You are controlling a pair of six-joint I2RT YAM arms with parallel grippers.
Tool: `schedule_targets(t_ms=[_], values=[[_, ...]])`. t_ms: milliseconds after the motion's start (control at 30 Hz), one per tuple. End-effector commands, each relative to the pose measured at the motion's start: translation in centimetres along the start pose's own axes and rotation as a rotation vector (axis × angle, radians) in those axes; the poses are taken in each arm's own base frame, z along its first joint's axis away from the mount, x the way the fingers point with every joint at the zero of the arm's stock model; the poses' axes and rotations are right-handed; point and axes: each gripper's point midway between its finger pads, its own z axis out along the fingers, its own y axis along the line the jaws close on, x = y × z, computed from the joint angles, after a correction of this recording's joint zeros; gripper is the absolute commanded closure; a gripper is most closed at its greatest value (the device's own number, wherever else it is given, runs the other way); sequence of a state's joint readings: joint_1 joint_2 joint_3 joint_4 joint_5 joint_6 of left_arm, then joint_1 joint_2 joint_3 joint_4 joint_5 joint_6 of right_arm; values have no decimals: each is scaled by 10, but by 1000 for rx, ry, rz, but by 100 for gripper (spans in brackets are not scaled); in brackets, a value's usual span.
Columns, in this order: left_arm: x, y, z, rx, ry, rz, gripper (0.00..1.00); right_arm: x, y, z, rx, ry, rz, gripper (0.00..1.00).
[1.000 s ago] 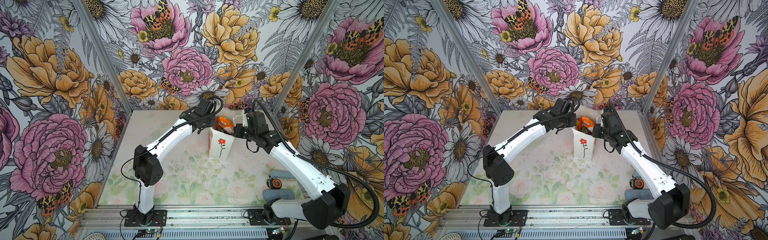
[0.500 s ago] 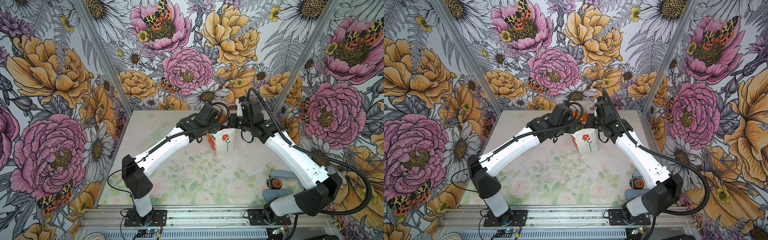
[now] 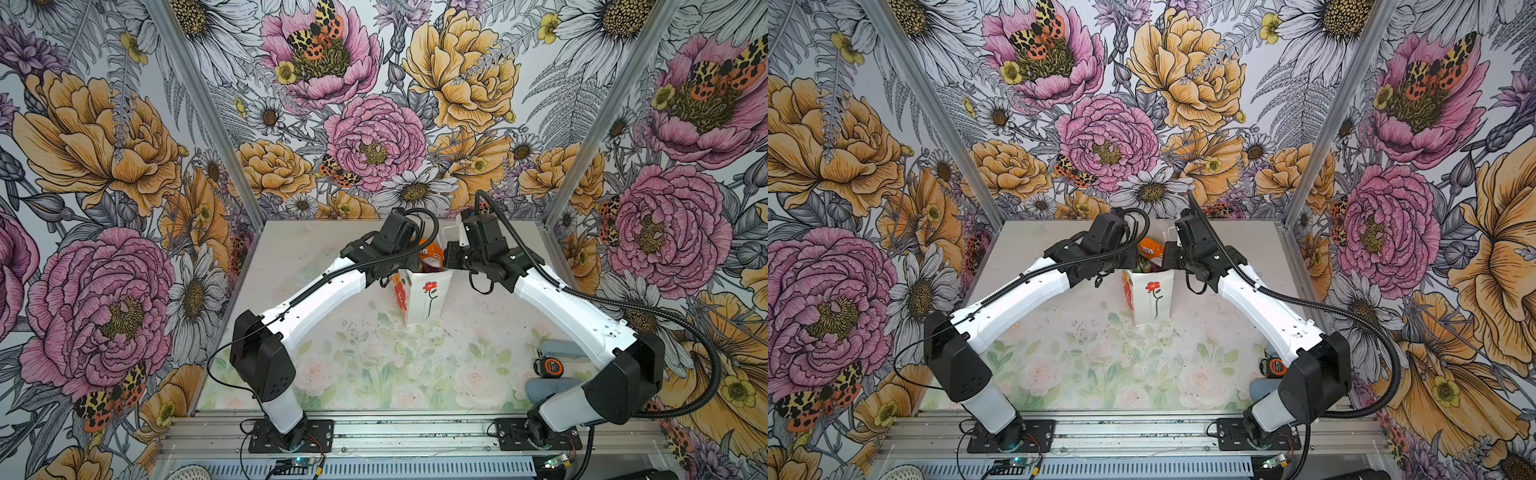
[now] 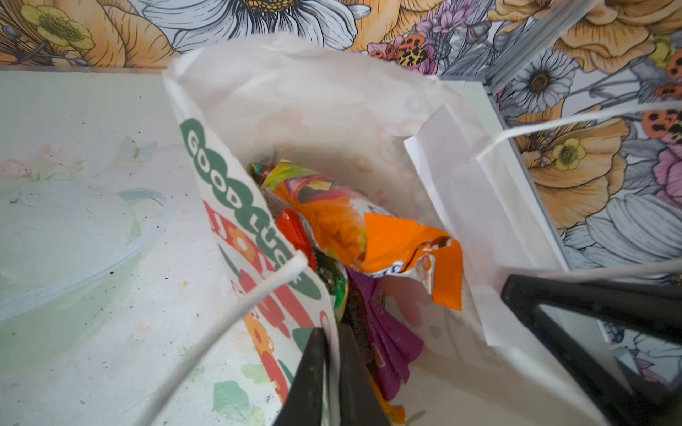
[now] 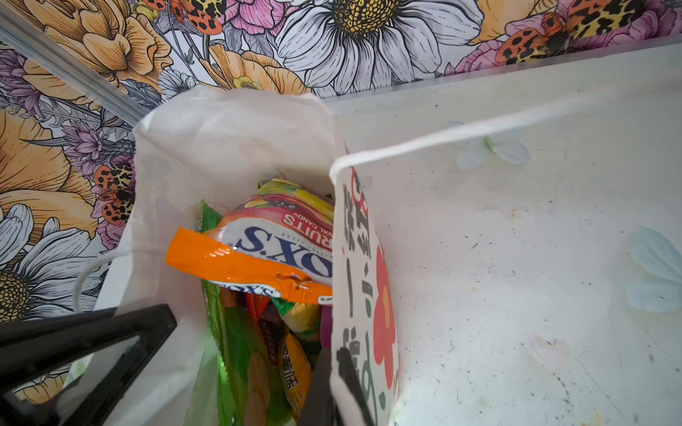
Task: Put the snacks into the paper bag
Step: 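Release the bag with the right gripper while the left gripper withdraws from it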
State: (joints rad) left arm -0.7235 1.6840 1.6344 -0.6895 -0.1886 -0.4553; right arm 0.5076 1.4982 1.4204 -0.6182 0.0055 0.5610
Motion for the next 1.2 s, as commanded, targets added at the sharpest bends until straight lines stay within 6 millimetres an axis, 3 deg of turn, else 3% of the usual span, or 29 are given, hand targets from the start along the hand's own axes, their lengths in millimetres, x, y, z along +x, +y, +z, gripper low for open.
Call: schedule_targets(t_ms=[0,67,200,367,567,733,833,933,967,1167], values=[[-34,-10,-27,89,-131,-64,83,-35,23,-25,-77,-131,-2,81],[-35,-4,-28,84,-138,-82,79,-38,23,-27,-77,-139,-4,71],[-34,7,-32,65,-149,-106,60,-43,20,-35,-60,-168,-2,53],[-34,16,-35,57,-155,-131,49,-51,17,-47,-36,-204,-3,36],[-37,17,-43,77,-158,-133,36,-57,12,-63,-14,-233,-13,27],[-41,14,-57,115,-146,-117,26,-60,4,-94,5,-280,-25,21],[-49,12,-77,143,-173,-100,18,-58,-3,-110,19,-313,-46,19],[-59,24,-109,112,-247,-79,7,-55,-20,-128,69,-356,-77,18],[-62,33,-121,88,-281,-77,2,-53,-29,-134,103,-372,-90,18],[-62,103,-190,-181,-507,-83,1,-38,-79,-163,268,-464,-115,17]])
